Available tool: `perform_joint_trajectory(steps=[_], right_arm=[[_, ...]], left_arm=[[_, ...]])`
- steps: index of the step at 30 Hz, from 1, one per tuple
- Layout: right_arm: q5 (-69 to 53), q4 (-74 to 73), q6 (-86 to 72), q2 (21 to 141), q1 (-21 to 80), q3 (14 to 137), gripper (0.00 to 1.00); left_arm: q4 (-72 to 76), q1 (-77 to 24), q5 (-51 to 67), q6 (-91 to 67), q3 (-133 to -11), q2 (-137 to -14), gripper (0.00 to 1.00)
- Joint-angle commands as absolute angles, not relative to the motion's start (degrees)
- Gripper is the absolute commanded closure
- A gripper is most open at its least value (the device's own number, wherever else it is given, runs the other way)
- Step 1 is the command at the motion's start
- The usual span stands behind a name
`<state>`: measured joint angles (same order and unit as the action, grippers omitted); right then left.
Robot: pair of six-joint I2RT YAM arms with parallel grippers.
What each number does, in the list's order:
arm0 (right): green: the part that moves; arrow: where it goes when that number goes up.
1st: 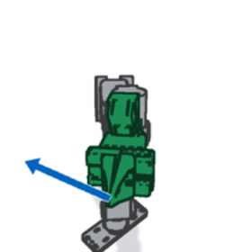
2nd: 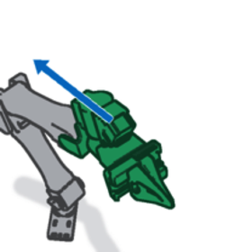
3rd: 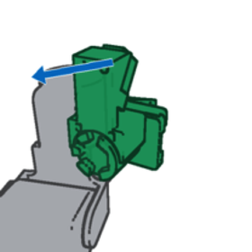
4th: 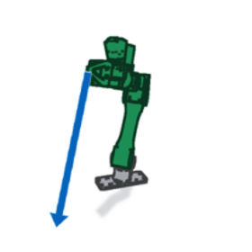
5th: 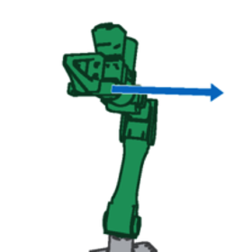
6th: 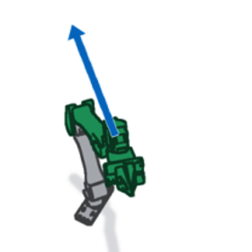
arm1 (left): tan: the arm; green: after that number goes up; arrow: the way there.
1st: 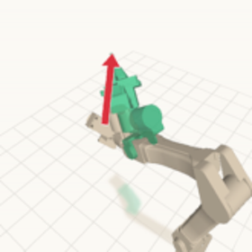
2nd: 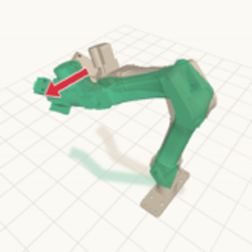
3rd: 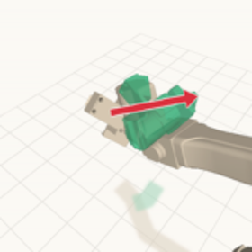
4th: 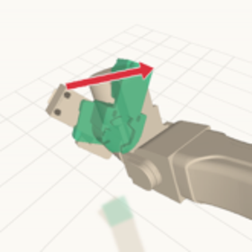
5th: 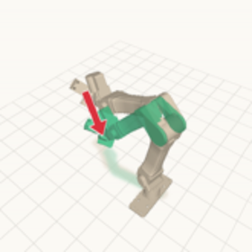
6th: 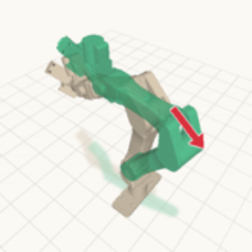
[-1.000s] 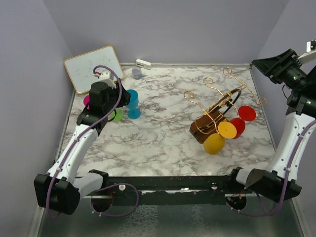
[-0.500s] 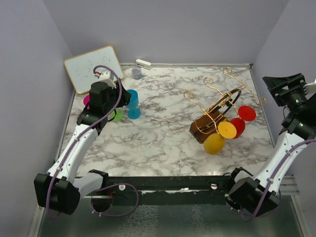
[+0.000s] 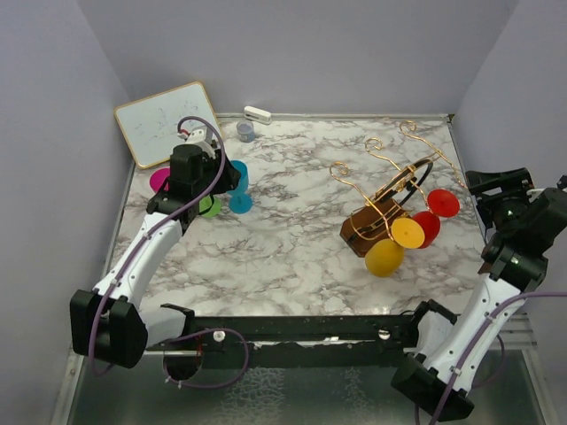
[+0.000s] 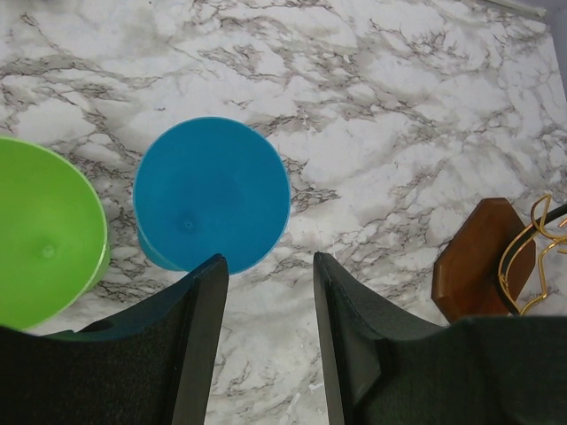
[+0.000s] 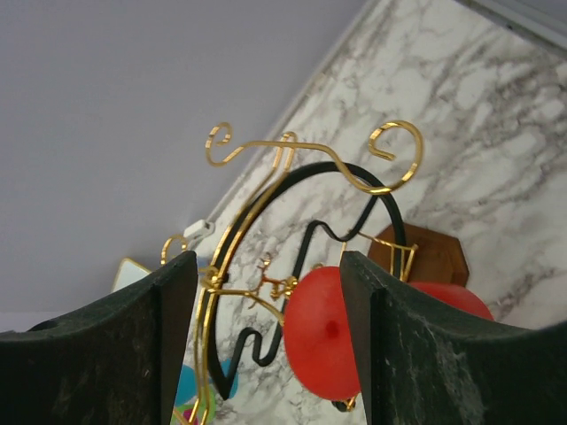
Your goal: Take the wine glass off the wine glass rack
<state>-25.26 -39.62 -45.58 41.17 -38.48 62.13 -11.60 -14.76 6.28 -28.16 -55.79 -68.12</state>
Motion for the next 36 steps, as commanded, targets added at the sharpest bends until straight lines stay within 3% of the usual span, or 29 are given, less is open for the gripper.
perform_joint_trajectory(steps=[1, 9, 16, 23, 30, 36], right_arm=[[-22.1, -43.7, -43.9, 43.2, -37.8, 62.7, 0.32], [-18.0, -48.2, -42.5, 46.8, -36.6, 66.9, 0.31], [-22.0, -48.3, -43.7, 47.9, -33.9, 63.6, 0.34], [-13.3, -50.4, -40.6, 44.5, -29.7, 60.7, 0.34], [-13.4, -49.2, -40.1, 40.5, -29.0, 54.3, 0.35], [-12.8, -49.7, -40.4, 40.2, -28.7, 56.5, 0.41]], left_arm=[[-9.5, -15.1, 9.6, -29.8, -56.9, -70.2, 0.54], [-9.3, -15.0, 10.4, -30.3, -57.2, -72.3, 0.55], [-9.0, -15.0, 9.5, -30.1, -57.5, -72.3, 0.55], [-9.6, -15.0, 8.1, -29.4, -57.6, -71.3, 0.55], [-9.5, -15.0, 8.9, -29.6, -57.4, -71.4, 0.55], [-9.4, -15.0, 9.1, -29.6, -57.3, -71.4, 0.55]])
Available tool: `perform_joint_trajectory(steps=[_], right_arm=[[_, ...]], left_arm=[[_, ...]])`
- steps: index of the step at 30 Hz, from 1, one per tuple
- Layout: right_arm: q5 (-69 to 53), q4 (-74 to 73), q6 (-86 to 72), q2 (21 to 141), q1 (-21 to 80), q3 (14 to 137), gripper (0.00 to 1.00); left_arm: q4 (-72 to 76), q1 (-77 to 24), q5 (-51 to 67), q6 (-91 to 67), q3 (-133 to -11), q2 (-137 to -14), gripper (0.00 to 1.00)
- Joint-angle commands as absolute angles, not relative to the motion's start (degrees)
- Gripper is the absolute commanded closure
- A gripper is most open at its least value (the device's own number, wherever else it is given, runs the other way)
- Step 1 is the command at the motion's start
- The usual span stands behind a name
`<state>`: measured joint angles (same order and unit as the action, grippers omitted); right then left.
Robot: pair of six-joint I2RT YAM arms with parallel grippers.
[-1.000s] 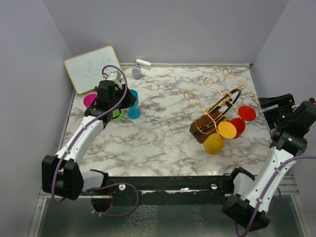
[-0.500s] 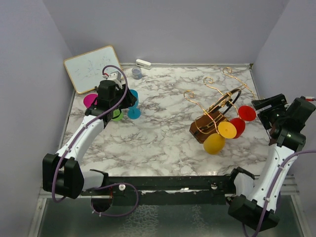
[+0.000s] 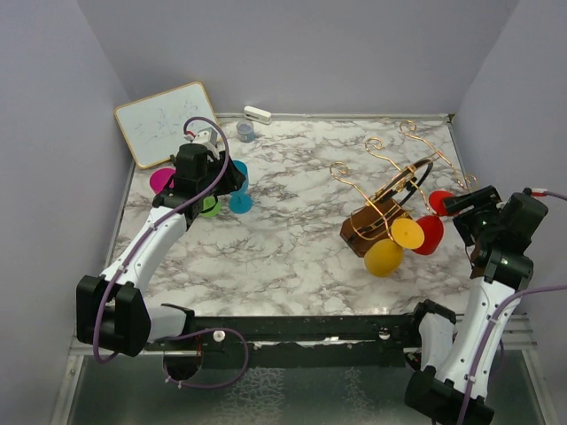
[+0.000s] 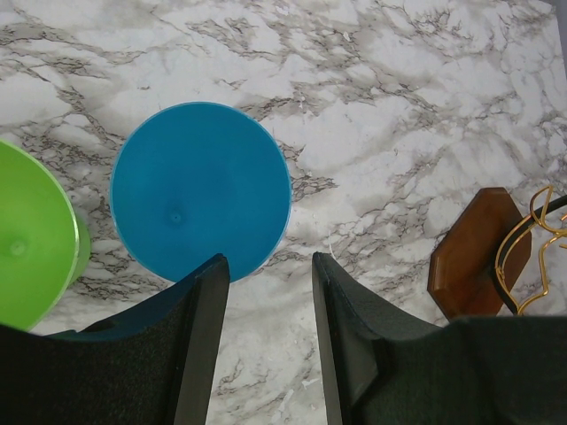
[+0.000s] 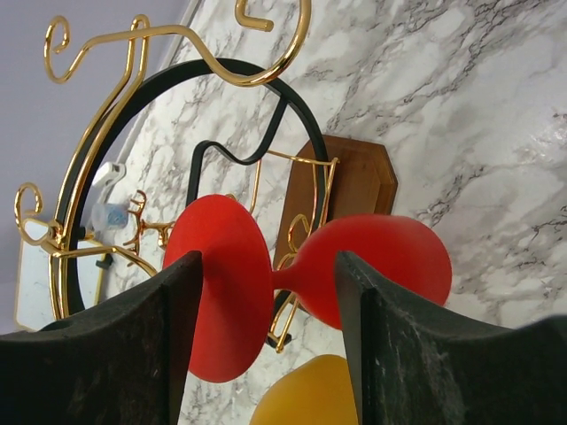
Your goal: Take the wine glass off the wine glass rack
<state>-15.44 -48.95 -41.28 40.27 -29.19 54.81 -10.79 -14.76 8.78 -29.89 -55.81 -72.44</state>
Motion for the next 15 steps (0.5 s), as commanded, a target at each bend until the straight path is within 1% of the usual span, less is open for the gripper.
perform_joint_trajectory(steps=[1, 8, 11, 15], right_arm=[[-12.4, -49.9, -40.3, 40.4, -28.6, 57.5, 0.41], [-11.8, -51.7, -40.5, 41.6, -27.7, 63.7, 0.43], [-12.6, -51.9, -40.8, 41.6, -27.3, 64.2, 0.46], [-12.9, -52.1, -41.0, 41.4, -27.2, 63.6, 0.47]], left_arm=[[-9.4, -15.0, 9.1, -29.5, -57.2, -71.4, 0.55], [-9.3, -15.0, 9.2, -29.6, -57.0, -71.3, 0.55], [-9.3, -15.0, 9.2, -29.7, -57.0, -71.3, 0.55], [-9.3, -15.0, 9.4, -29.6, -56.8, -71.2, 0.55]])
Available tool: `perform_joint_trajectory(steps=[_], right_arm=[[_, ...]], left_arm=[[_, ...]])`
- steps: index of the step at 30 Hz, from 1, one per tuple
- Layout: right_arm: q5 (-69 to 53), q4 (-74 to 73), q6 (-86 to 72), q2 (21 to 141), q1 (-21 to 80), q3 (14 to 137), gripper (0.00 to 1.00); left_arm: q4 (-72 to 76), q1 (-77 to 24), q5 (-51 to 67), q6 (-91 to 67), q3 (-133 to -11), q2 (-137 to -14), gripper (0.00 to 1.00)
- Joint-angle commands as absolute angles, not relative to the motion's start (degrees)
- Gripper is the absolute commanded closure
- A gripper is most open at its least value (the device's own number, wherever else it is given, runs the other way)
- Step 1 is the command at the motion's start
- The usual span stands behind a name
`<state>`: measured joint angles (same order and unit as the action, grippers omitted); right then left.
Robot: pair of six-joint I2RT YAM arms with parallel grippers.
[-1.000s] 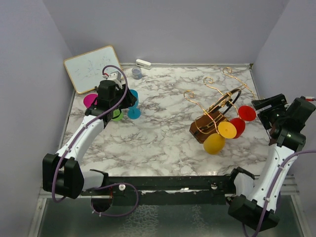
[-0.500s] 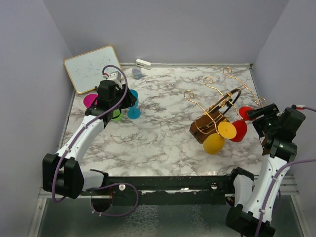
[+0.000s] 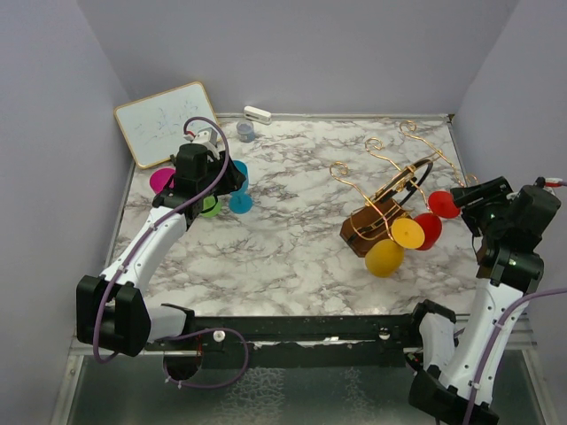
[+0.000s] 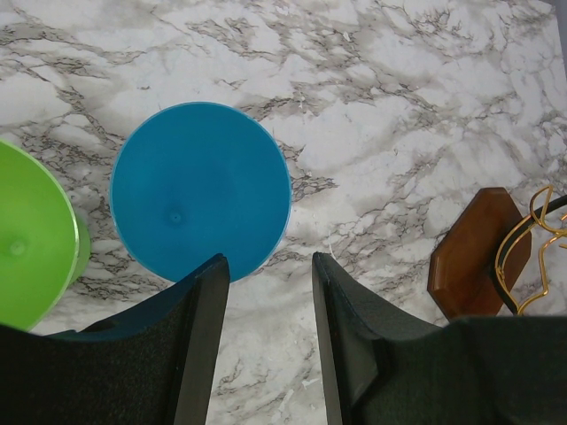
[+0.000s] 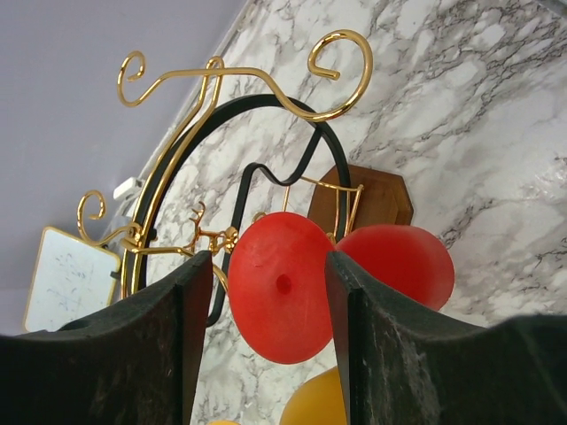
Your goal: Take the wine glass off the wine glass rack
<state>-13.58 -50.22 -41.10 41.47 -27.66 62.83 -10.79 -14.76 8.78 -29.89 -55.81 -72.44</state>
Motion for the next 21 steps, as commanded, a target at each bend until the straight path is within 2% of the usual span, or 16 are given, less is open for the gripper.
perform_joint_trajectory(steps=[1, 8, 21], right_arm=[[-12.6, -52.2, -40.9, 41.4, -27.2, 63.6, 0.46], [-9.6, -54.7, -40.5, 40.1, -26.5, 63.3, 0.46], [-11.7, -54.7, -42.2, 35.5, -25.8, 57.6, 0.46]], left_arm=[[-9.2, -15.0, 9.5, -29.6, -56.8, -71.2, 0.55], [-8.9, -15.0, 10.1, -30.0, -56.5, -71.2, 0.55], [-8.3, -15.1, 11.4, -30.8, -56.0, -71.5, 0.55]])
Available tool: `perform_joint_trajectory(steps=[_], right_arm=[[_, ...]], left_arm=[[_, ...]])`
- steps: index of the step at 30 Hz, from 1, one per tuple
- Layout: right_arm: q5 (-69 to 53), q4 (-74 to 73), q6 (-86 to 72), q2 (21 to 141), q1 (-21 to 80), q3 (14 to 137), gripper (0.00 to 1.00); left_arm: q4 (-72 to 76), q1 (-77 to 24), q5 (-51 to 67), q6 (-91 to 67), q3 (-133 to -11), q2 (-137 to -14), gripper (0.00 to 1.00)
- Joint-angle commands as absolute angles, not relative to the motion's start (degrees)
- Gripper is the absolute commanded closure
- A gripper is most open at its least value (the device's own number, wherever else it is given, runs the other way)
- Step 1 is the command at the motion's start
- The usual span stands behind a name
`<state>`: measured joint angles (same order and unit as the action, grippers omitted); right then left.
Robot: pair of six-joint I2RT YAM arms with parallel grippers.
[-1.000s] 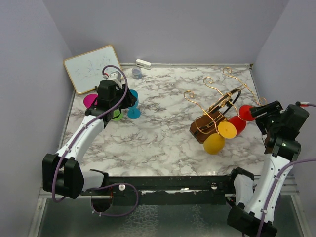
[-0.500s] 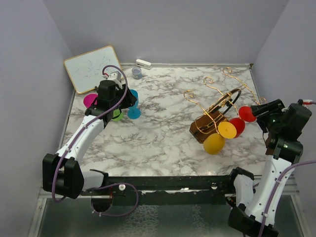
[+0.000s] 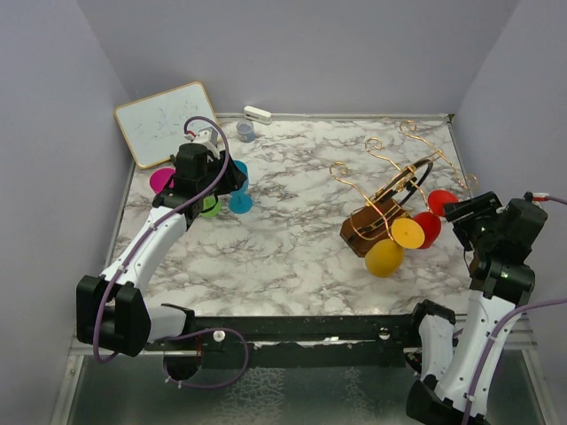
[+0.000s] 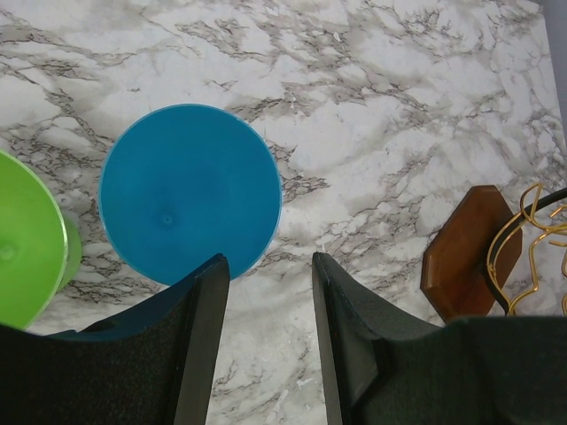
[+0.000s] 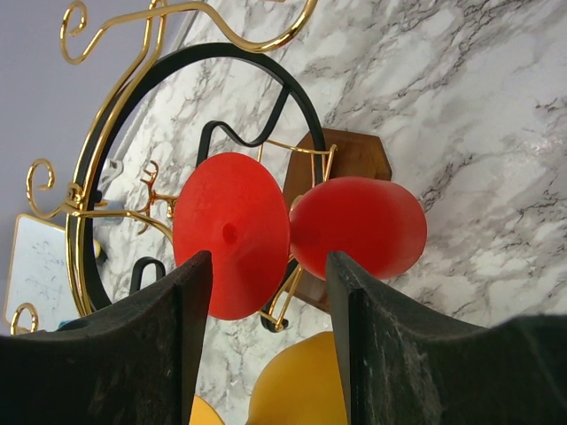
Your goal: Take the wine glass off the wine glass rack
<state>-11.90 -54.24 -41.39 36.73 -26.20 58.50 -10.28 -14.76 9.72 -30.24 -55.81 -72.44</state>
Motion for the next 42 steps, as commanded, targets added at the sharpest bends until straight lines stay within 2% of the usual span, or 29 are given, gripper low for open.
perform_joint_trajectory(steps=[1, 7, 11, 14, 19, 23, 30, 35, 42], right_arm=[[-11.4, -54.5, -42.4, 35.2, -25.8, 57.3, 0.46], [-11.6, -52.8, -43.1, 34.5, -25.8, 57.1, 0.47], [-12.1, -51.9, -43.3, 34.6, -25.8, 57.4, 0.53], [-13.3, -50.8, -43.5, 34.5, -25.7, 56.6, 0.61], [-13.6, -50.4, -43.9, 34.5, -25.8, 56.8, 0.66], [-13.4, -50.5, -44.2, 34.7, -25.8, 57.6, 0.75], [-12.7, -51.2, -44.9, 34.5, -25.8, 58.9, 0.85], [-11.9, -51.7, -45.7, 34.4, -25.8, 59.8, 0.98], [-10.2, -52.7, -48.6, 33.8, -25.7, 60.2, 0.99]], left_arm=[[-8.2, -15.2, 11.5, -30.9, -55.9, -71.5, 0.55], [-8.0, -15.7, 12.0, -31.1, -55.8, -71.8, 0.55], [-7.9, -15.8, 12.0, -31.0, -55.9, -71.8, 0.55], [-8.1, -15.8, 11.8, -30.9, -55.8, -71.9, 0.55], [-8.1, -15.8, 12.1, -31.0, -55.9, -72.3, 0.55], [-8.2, -15.7, 12.2, -31.0, -56.1, -72.4, 0.55], [-8.2, -15.8, 12.5, -31.2, -56.1, -72.6, 0.55], [-8.1, -15.8, 12.5, -31.3, -56.1, -72.7, 0.55], [-8.1, -15.8, 12.8, -31.5, -56.1, -73.0, 0.55]])
